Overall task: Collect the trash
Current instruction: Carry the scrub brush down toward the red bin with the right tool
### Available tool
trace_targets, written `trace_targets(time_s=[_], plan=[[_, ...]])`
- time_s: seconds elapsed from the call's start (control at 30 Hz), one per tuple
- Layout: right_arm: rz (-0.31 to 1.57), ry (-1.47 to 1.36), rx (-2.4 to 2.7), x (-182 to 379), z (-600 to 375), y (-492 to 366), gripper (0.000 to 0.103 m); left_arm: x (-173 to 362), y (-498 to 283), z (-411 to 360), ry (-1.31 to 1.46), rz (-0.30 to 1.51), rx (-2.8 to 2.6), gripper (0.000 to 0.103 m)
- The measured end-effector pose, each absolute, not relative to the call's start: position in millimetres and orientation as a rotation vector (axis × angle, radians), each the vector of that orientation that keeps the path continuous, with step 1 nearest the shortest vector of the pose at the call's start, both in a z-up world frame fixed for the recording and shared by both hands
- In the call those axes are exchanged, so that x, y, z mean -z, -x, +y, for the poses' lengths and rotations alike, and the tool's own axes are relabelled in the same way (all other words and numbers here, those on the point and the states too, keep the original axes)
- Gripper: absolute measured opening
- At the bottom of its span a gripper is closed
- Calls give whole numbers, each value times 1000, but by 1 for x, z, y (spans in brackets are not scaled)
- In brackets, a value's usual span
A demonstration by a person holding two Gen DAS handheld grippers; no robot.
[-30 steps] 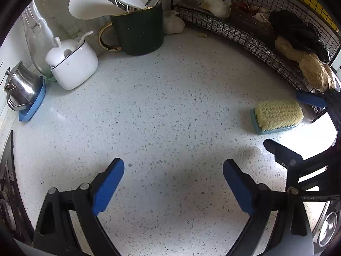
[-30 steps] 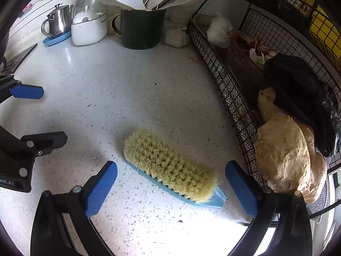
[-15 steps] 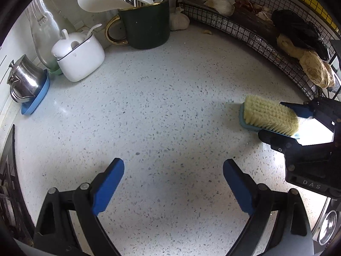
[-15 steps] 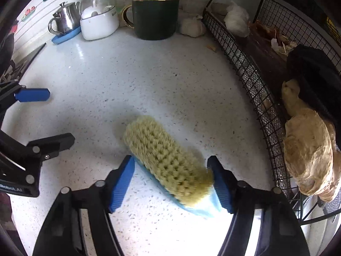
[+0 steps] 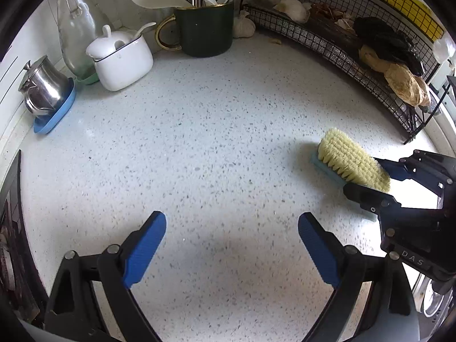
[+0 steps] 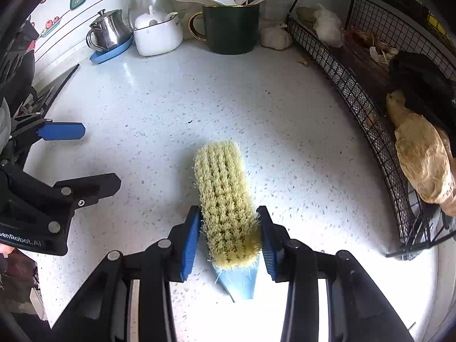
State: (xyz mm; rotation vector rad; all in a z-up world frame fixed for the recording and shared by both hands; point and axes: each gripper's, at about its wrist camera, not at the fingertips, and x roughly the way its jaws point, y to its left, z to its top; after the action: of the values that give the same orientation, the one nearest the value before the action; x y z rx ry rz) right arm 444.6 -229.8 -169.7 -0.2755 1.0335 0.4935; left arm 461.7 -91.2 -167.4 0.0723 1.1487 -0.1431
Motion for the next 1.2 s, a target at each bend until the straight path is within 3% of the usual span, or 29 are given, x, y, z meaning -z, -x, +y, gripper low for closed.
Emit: trace_targets(time_s=[0.63, 1.2], plan=[[993, 224, -424, 125, -192, -343, 36, 117, -343, -35, -31, 1072, 202, 93], [970, 170, -415, 107, -121, -181, 36, 95, -171, 52, -27, 1036, 198, 93]])
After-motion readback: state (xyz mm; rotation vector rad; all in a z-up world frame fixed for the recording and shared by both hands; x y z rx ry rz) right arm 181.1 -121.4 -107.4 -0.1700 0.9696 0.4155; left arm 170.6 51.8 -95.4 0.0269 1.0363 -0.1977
